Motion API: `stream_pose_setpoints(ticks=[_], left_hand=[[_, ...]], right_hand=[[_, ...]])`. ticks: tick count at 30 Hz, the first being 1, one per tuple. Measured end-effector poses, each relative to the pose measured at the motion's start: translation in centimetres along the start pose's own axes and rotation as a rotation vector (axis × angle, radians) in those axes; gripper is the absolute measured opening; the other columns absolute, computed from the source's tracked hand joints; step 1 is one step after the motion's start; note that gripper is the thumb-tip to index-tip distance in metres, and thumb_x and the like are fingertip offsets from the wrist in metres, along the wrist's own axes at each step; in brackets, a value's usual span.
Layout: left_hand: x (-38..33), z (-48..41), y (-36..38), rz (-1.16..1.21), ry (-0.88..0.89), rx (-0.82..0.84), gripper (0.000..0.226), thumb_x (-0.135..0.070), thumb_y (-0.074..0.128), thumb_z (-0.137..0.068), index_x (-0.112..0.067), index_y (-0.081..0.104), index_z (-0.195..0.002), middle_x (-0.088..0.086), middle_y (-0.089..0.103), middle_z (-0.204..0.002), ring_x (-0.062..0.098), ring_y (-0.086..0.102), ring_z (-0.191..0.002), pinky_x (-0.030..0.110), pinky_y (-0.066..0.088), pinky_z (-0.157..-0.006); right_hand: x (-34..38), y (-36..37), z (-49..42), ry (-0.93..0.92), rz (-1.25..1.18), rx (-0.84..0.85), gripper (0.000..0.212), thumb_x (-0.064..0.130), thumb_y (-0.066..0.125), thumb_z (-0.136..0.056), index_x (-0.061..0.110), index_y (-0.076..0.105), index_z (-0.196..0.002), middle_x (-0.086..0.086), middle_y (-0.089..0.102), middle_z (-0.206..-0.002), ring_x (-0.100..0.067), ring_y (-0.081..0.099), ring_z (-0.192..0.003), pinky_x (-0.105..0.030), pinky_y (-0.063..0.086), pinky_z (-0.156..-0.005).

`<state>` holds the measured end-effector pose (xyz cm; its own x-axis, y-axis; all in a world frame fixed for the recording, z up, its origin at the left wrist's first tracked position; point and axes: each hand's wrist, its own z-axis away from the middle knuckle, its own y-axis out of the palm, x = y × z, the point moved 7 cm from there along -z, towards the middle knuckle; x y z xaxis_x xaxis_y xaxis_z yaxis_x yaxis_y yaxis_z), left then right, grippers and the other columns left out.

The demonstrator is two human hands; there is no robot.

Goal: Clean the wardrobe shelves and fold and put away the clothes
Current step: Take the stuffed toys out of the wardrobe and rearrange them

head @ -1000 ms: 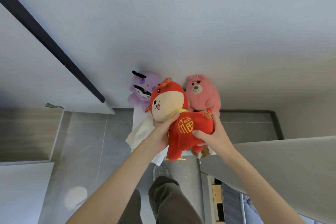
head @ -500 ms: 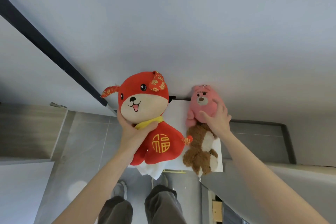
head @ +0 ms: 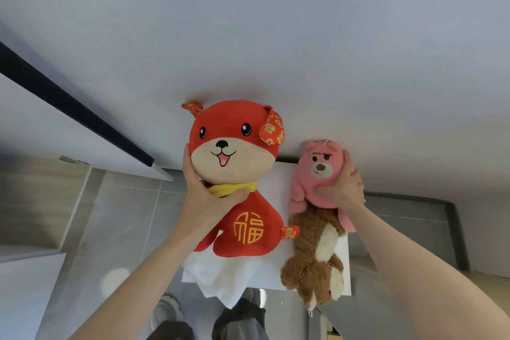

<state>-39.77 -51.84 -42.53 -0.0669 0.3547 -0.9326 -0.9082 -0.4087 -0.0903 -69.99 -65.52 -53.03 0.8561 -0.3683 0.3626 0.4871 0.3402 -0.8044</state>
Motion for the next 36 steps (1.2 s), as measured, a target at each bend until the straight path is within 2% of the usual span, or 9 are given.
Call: stream_pose_setpoints(ticks=[3,8,10,13,18,26,30,33,36], left_hand=[[-0.1,-0.7,0.3,-0.024,0.025,0.004,0.124,-0.006,0.086,-0.064,-0.043,0.002,-0.148,-0.012,0.038,-0.141,0.000,0.050,-0.118,0.023,0.053,-0.084],[-0.6,-0.6,0.9,-0.050,0.039,0.024,0.125,-0.008,0.087,-0.064,-0.047,0.003,-0.147,-0.010,0.035,-0.146,0.007,0.049,-0.124,0.033,0.053,-0.091],[-0.9,-0.3,0.9,-0.056,0.045,0.033,0.125,-0.009,0.087,-0.064,-0.048,0.003,-0.147,-0.010,0.035,-0.146,0.008,0.048,-0.124,0.038,0.053,-0.092],[-1.9,0.5,0.5,-0.052,0.067,0.036,0.125,-0.009,0.087,-0.064,-0.048,0.002,-0.147,-0.012,0.038,-0.143,0.007,0.049,-0.122,0.037,0.053,-0.091],[-4.1,2.1,-1.2,-0.039,0.124,0.015,0.123,-0.013,0.088,-0.064,-0.054,0.004,-0.144,-0.013,0.040,-0.142,0.008,0.050,-0.122,0.034,0.054,-0.088],[-6.1,7.0,-8.1,-0.015,0.151,-0.088,0.125,-0.014,0.089,-0.063,-0.049,0.004,-0.147,-0.016,0.044,-0.139,0.004,0.051,-0.123,0.032,0.052,-0.090],[-5.5,11.1,-14.0,-0.049,0.149,-0.199,0.125,-0.014,0.089,-0.061,-0.044,0.006,-0.149,-0.027,0.044,-0.132,-0.011,0.050,-0.115,0.017,0.051,-0.081],[-4.5,14.5,-19.5,-0.069,0.138,-0.303,0.125,-0.022,0.092,-0.057,-0.040,0.009,-0.149,-0.013,0.046,-0.137,0.001,0.052,-0.119,0.027,0.054,-0.087],[-3.0,17.5,-25.1,-0.080,0.104,-0.401,0.123,-0.030,0.089,-0.054,-0.045,0.009,-0.147,-0.013,0.047,-0.136,0.011,0.052,-0.120,0.033,0.055,-0.087]], right_hand=[[0.2,-0.1,-0.6,-0.027,-0.010,-0.059,0.100,0.029,0.074,-0.064,0.040,0.011,-0.141,-0.016,0.043,-0.131,-0.047,0.048,-0.114,-0.057,0.045,-0.091],[1.0,-0.7,0.4,-0.184,0.026,-0.115,0.076,0.026,0.067,-0.072,0.033,0.024,-0.135,-0.012,0.052,-0.114,-0.042,0.057,-0.096,-0.046,0.051,-0.071],[1.4,-1.7,1.3,-0.226,0.053,-0.168,0.076,0.027,0.067,-0.072,0.034,0.026,-0.136,-0.010,0.052,-0.117,-0.039,0.056,-0.101,-0.046,0.050,-0.075],[2.0,-4.2,2.8,-0.284,0.143,-0.265,0.082,0.037,0.073,-0.069,0.033,0.031,-0.140,-0.007,0.050,-0.129,-0.036,0.051,-0.114,-0.051,0.044,-0.092],[3.2,-9.1,7.0,-0.366,0.116,-0.389,0.082,0.049,0.071,-0.066,0.032,0.036,-0.139,-0.005,0.049,-0.134,-0.035,0.047,-0.119,-0.052,0.042,-0.092],[8.4,-10.8,17.7,-0.509,-0.232,-0.251,0.081,0.033,0.077,-0.065,0.044,0.036,-0.134,0.010,0.052,-0.127,-0.022,0.051,-0.112,-0.045,0.050,-0.083],[12.5,-9.2,23.7,-0.632,-0.327,-0.109,0.079,0.031,0.076,-0.061,0.046,0.039,-0.129,0.017,0.055,-0.123,-0.011,0.055,-0.108,-0.032,0.046,-0.079],[16.5,-7.0,27.6,-0.720,-0.329,0.016,0.075,0.033,0.072,-0.059,0.049,0.041,-0.125,0.022,0.056,-0.118,-0.003,0.055,-0.102,-0.025,0.042,-0.075],[21.0,-3.9,30.4,-0.784,-0.268,0.101,0.074,0.034,0.072,-0.059,0.050,0.041,-0.124,0.022,0.057,-0.113,-0.003,0.055,-0.098,-0.019,0.040,-0.070]])
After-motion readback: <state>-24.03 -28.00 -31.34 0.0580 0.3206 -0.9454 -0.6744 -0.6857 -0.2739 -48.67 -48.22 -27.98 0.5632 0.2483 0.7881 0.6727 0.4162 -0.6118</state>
